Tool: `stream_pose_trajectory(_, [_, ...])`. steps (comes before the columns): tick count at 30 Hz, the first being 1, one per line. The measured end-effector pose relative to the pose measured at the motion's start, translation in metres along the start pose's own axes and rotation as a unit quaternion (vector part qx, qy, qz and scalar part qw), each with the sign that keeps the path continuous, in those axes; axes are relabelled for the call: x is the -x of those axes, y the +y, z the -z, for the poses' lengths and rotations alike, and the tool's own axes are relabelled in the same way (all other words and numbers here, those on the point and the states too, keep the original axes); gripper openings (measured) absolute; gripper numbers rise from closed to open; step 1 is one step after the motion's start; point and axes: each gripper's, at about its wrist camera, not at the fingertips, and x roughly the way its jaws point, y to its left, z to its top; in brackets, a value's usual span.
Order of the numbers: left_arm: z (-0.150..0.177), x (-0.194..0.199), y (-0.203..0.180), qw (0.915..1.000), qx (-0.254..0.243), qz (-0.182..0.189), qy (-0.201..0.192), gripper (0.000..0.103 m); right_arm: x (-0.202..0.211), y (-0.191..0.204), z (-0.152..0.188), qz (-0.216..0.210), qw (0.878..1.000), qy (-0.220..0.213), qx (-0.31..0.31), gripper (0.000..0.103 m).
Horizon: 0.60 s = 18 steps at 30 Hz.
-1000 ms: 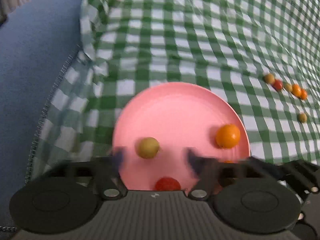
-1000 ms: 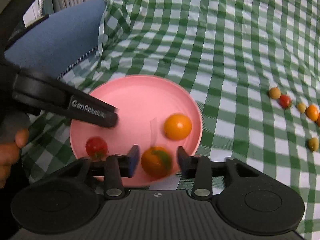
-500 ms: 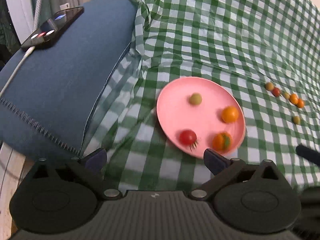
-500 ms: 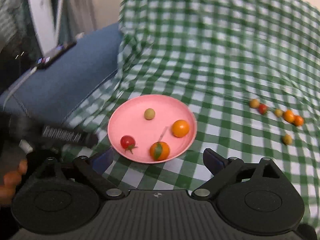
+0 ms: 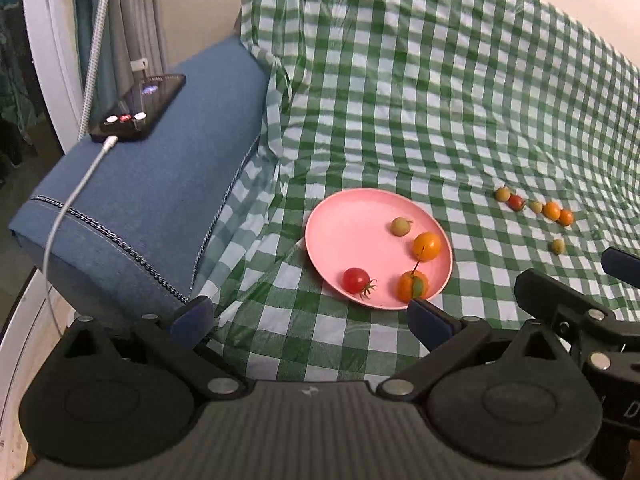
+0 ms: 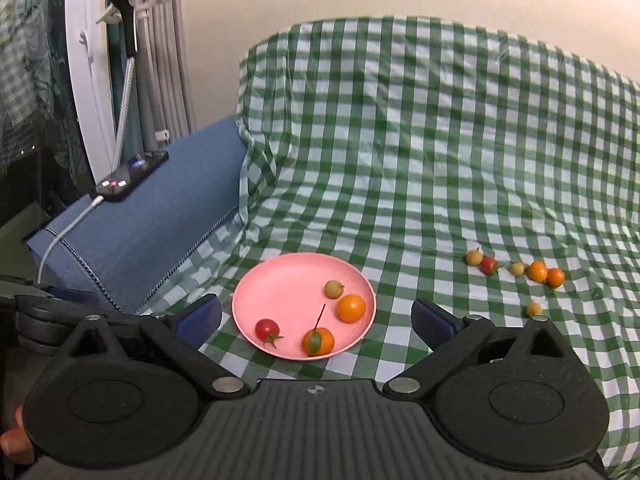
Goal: Organize fruits
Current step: 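Lift both open tools away from the pink plate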
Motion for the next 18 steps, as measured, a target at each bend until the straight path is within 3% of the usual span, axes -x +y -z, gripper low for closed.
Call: stream_pose_trajectory(18, [0.006,0.049,0.002,0.9988,-0.003,-0.013,-0.047,0.103,0.044,0.006,-0.001,0.001,0.999,-0.040,0.004,0.102])
